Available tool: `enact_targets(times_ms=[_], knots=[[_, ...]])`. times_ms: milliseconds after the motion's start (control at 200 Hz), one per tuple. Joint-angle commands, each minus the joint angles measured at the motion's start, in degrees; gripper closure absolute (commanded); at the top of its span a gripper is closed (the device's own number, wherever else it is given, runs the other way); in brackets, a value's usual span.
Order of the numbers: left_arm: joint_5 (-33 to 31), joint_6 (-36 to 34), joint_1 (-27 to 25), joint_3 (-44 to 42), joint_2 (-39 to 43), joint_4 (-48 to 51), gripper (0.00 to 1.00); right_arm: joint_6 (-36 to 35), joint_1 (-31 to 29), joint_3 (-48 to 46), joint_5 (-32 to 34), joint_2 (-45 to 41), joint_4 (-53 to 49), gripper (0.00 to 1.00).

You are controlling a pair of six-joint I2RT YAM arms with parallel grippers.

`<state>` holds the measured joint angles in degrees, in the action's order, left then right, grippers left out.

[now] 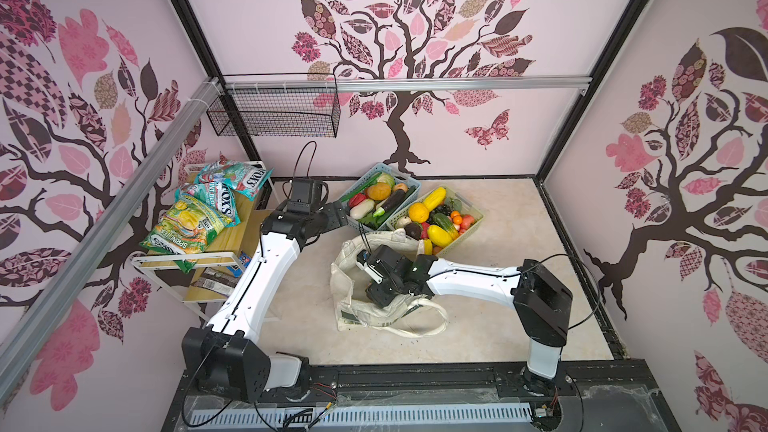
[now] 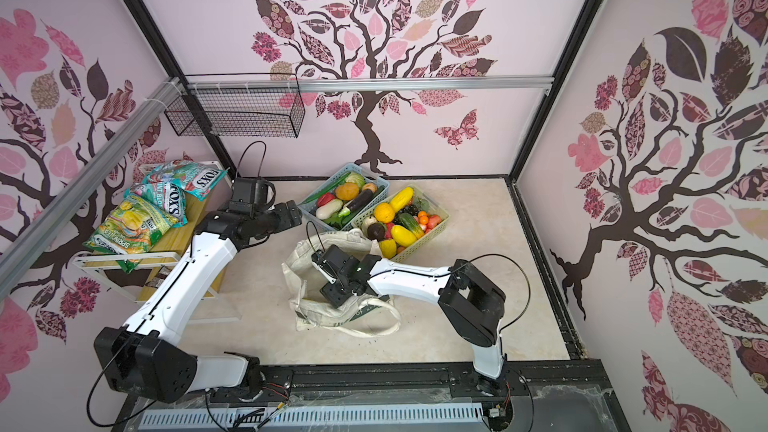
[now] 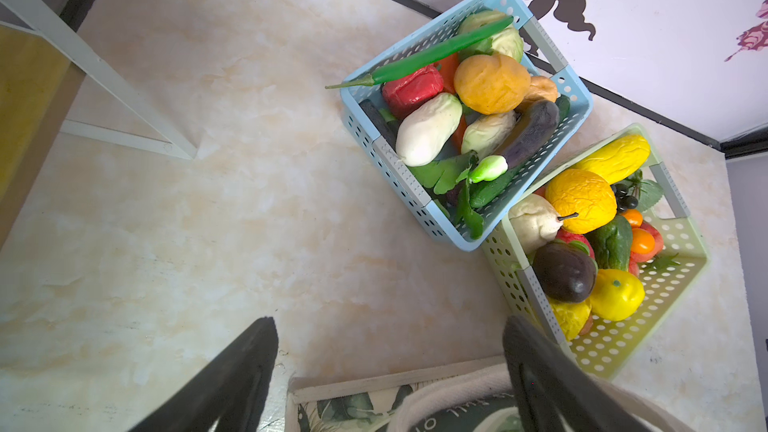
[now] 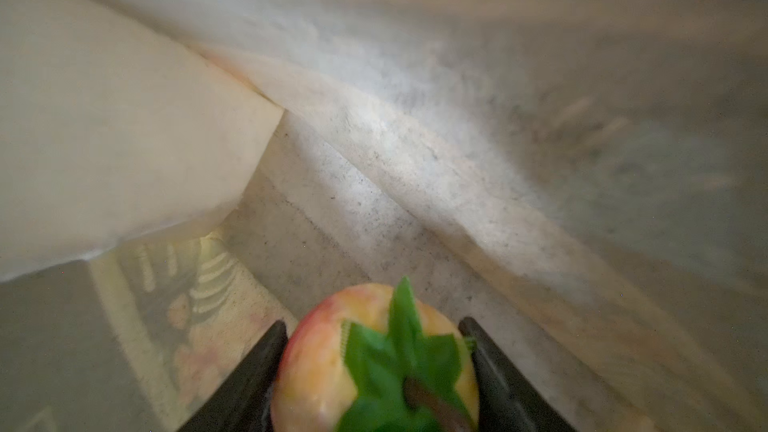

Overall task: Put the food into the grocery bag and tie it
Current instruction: 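Carry the apple with the right gripper into the tote bag and release, then withdraw the right gripper toward the fruit basket while the left gripper nears the bag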

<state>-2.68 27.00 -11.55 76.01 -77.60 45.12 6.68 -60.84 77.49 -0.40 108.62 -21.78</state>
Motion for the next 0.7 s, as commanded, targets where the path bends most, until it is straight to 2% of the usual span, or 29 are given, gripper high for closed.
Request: enact_targets(times_ms=[0, 280, 445, 485, 505, 695], knots=[[0.3, 0.0, 0.1, -1.0, 1.2, -1.2, 0.11, 0.8, -0.2, 1.5, -0.3, 5.7, -4.5, 0.32], [0.2, -0.1, 0.2, -1.5, 1.1, -1.3, 0.11, 2.4, -0.2, -0.1, 0.9, 7.1, -0.8, 0.20], [0.0, -0.1, 0.4, -1.8, 1.3, -1.3, 0.11, 2.7, -0.2, 0.2, 1.8, 3.8, -1.1, 0.13], [0.1, -0.1, 0.4, -1.7, 1.2, -1.4, 0.11, 2.6, -0.2, 0.2, 2.1, 2.3, -1.1, 0.03], [0.1, -0.1, 0.4, -1.7, 1.1, -1.4, 0.11, 2.6, -0.2, 0.2, 2.2, 1.6, -1.1, 0.01], [0.3, 0.1, 0.4, -2.0, 1.1, -1.5, 0.11, 1.9, 0.6, 0.3, 2.0, -6.1, -1.0, 0.01]])
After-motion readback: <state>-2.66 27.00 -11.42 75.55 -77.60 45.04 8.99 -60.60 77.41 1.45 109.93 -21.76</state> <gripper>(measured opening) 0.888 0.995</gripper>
